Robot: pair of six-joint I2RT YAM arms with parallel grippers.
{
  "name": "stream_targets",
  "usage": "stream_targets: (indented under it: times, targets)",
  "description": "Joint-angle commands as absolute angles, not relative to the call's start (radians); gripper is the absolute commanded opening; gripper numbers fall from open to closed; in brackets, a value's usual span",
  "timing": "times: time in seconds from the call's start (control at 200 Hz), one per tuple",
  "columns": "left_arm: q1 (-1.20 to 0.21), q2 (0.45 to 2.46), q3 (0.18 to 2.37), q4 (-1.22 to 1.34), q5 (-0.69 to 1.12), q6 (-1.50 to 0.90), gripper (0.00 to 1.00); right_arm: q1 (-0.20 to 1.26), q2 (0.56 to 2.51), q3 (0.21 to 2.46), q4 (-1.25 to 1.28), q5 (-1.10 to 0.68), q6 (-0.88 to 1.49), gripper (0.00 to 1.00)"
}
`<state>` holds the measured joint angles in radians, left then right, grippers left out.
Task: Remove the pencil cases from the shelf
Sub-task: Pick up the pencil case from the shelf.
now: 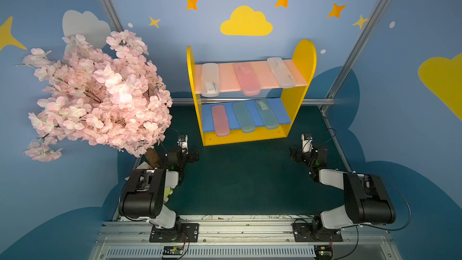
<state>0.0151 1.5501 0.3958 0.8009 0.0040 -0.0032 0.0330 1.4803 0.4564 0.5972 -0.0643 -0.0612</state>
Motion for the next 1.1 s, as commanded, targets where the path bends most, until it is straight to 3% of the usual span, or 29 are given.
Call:
stream_targets:
  times: [0.0, 1.096]
  targets:
    - [0.016, 1.537, 0.402, 0.808, 0.002, 0.005, 1.0, 0.037, 1.472, 0.471, 0.594, -0.058, -0.067, 0.99]
    - [0.02, 1.522, 0.403, 0.814, -0.01, 0.001, 1.0, 0.027, 1.467, 0.488, 0.56, -0.029, -0.04, 0.99]
